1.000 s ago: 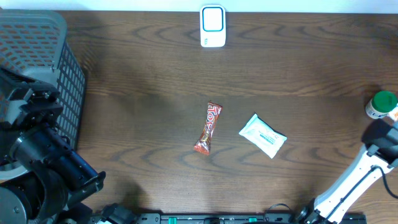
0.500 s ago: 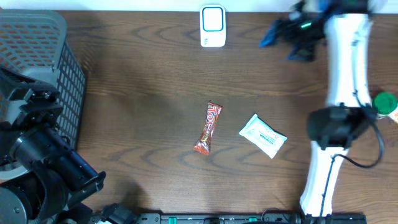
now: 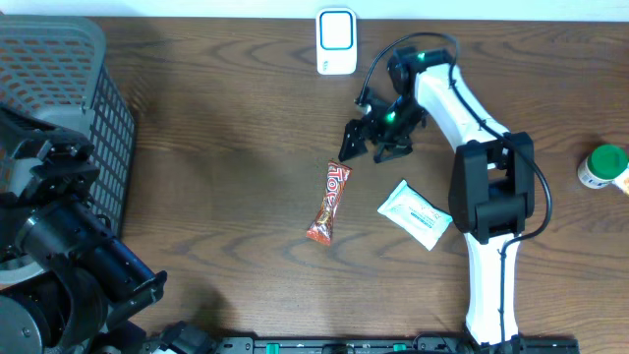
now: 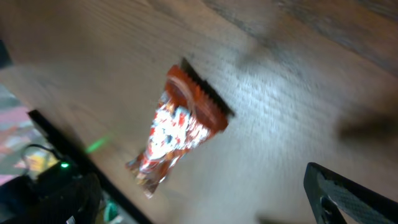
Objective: Scan the item barcode
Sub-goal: 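Reach the right gripper to the red TOP bar and grasp it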
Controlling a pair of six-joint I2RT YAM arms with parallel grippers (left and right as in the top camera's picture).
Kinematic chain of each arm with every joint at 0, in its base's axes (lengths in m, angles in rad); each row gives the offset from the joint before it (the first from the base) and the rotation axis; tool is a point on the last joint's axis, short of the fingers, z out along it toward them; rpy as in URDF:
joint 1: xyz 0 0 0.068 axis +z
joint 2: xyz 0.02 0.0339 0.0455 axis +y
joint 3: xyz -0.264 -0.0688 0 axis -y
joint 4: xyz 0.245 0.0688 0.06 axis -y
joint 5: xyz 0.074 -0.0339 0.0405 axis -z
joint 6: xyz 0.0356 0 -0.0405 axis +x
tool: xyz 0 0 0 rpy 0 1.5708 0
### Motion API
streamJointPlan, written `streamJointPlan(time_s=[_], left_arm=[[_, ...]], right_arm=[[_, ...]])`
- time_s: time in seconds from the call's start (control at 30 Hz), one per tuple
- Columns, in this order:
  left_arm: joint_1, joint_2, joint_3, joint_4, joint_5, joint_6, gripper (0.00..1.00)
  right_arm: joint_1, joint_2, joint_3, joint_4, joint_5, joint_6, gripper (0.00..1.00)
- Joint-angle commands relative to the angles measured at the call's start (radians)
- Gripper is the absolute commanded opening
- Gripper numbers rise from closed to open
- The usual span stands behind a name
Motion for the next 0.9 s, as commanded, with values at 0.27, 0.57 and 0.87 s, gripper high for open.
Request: streamJointPlan(time_s=[0.27,0.57,0.87], left_arm=[[0.004,0.001,-0.007,0.002,-0.012,-0.016,0.85],[0.004,0.001,-0.007,0.003,-0.012,-0.016,0.85],[0.004,0.001,-0.007,0.002,-0.012,-0.016,0.85]], right_arm=[[0.071,0.023,-0.035,0.122,-0.043,-0.088,0.99],[0.142,0.145,-0.036,0.017,0.039,-0.166,0.61],[0.106,0.167,-0.016,-0.019,0.133,-0.174,0.01]])
